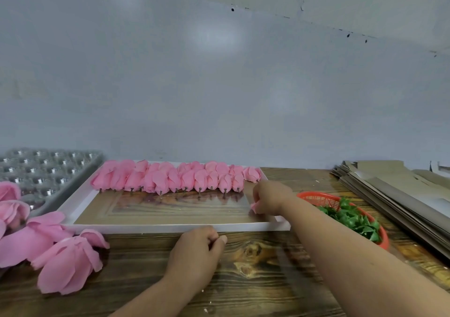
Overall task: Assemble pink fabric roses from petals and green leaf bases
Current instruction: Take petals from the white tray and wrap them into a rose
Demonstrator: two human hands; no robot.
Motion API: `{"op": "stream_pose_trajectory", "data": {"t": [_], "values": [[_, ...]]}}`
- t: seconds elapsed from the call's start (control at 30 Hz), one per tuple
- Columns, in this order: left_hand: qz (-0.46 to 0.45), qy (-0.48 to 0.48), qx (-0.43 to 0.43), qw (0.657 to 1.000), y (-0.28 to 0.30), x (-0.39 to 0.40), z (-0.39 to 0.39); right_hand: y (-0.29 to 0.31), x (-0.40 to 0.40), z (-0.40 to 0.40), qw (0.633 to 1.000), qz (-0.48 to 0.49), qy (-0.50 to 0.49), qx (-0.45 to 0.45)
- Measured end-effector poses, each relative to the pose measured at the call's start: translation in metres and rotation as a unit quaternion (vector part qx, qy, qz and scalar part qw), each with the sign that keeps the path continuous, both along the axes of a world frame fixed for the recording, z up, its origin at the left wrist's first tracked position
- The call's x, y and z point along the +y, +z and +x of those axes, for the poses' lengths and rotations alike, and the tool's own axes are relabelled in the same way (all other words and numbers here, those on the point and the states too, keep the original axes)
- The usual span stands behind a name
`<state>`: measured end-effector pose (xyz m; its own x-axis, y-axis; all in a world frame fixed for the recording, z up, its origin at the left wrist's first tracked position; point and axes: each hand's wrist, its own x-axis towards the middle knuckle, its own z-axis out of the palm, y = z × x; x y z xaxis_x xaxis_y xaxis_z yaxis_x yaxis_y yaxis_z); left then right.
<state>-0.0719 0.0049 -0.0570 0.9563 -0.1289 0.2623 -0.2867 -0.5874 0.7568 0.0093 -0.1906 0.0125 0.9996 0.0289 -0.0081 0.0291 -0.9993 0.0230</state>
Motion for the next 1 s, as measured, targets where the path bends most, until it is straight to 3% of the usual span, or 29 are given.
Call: {"op": "stream_pose_trajectory", "data": {"t": [0.1,0.2,0.3,0.4,0.5,0.77,1.0], "values": [[-0.048,-0.019,-0.008,0.999,0.003,0.002,-0.003,0.017,0.004,-0.022,0.988,0.150,0.007,-0.018],[-0.170,-0.031,0.044,0.984,0.012,0.000,-0.008,0.027,0.014,-0.054,0.938,0.344,0.031,-0.023],[-0.325,-0.033,0.163,0.931,0.029,-0.006,-0.021,0.026,0.025,-0.084,0.896,0.440,0.052,-0.017],[-0.379,-0.070,0.269,0.883,0.037,-0.009,-0.031,0.019,0.032,-0.105,0.865,0.498,0.065,-0.003],[-0.409,-0.119,0.329,0.843,0.039,-0.008,-0.035,0.013,0.037,-0.115,0.854,0.515,0.074,0.012],[-0.418,-0.096,0.345,0.835,0.028,-0.003,-0.029,0.003,0.030,-0.126,0.829,0.550,0.089,0.052],[-0.484,-0.089,0.379,0.784,0.028,0.000,-0.023,0.008,0.012,-0.127,0.859,0.499,0.116,0.028]]}}
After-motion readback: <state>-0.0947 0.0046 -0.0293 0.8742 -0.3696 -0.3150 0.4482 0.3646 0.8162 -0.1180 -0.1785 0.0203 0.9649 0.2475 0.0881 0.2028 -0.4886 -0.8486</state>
